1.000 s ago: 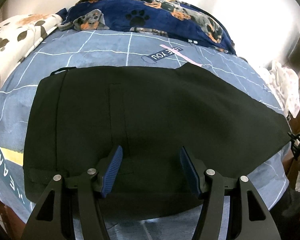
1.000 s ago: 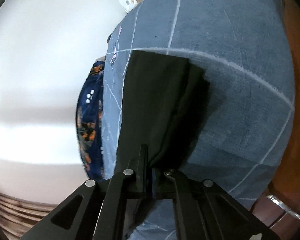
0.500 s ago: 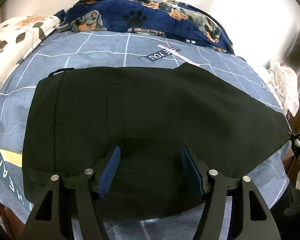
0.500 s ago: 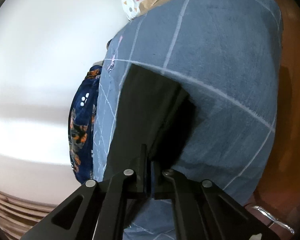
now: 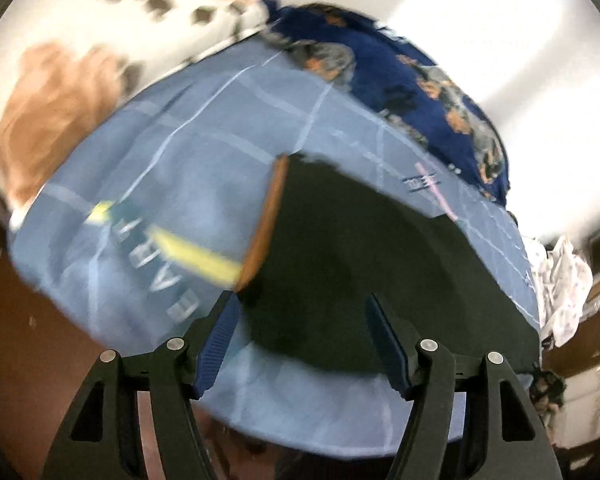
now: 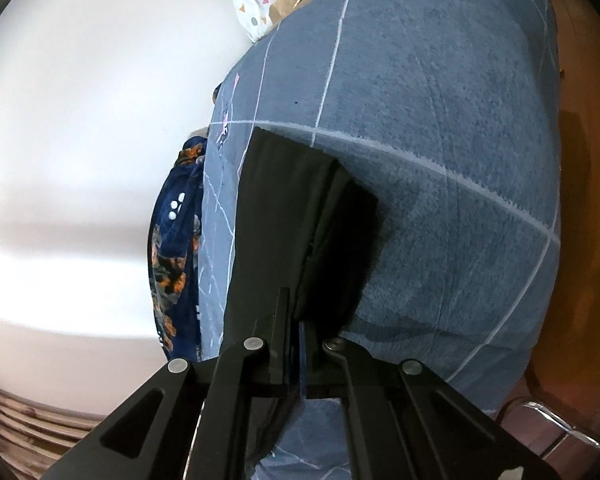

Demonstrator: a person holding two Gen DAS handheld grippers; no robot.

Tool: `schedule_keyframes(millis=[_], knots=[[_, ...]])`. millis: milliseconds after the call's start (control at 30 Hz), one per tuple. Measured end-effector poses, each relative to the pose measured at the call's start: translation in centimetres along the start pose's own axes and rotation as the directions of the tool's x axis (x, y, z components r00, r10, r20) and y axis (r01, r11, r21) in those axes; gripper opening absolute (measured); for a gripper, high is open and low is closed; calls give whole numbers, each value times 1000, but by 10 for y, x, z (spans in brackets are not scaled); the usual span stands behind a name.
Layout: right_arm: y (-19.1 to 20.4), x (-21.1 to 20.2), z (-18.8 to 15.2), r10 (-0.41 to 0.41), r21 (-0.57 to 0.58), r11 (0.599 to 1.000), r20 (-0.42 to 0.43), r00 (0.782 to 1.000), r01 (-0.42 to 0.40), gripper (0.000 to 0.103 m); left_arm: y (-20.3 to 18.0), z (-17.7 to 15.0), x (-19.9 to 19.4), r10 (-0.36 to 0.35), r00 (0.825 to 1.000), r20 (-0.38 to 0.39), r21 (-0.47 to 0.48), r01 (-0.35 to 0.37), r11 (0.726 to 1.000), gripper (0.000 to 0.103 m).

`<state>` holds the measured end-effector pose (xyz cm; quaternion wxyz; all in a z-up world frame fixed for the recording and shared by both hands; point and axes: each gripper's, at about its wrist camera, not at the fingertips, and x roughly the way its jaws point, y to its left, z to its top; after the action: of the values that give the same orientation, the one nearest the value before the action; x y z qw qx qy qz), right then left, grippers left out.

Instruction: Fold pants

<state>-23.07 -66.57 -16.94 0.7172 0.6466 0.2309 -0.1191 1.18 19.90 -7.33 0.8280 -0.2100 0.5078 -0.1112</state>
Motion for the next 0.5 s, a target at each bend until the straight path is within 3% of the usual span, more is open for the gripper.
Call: schedule_keyframes(millis=[100,167,233,333,400,467,500], knots=[[0,0,-1,-3,3,1000,0,1000,3,0,10,-15,5,-84,994,-72,-25,82,996,66],[1,0,-1,-7,5,1000,0,1000,7,0,9,-22,19,-65,989,-130,-24,62,998,66],[2,0,-2,-10,8,1000,1,1000,10,0,16,-26,29,-62,988,-139,-47,56,997,66],[2,0,-3,-14,9,1000,-2,1000,14,0,23,-26,36,-129,984,-120,-110,116,987,66],[4,2,-3,-19,11,1000,-4,1000,19,0,21,-24,39,-144,983,-113,-104,132,986,66],[6,2,-3,-24,13,1000,-4,1000,24,0,12,-21,43,-115,987,-109,-51,110,993,61],[6,3,-3,-27,12,1000,-3,1000,27,0,9,-20,43,-69,993,-99,-19,68,998,46]])
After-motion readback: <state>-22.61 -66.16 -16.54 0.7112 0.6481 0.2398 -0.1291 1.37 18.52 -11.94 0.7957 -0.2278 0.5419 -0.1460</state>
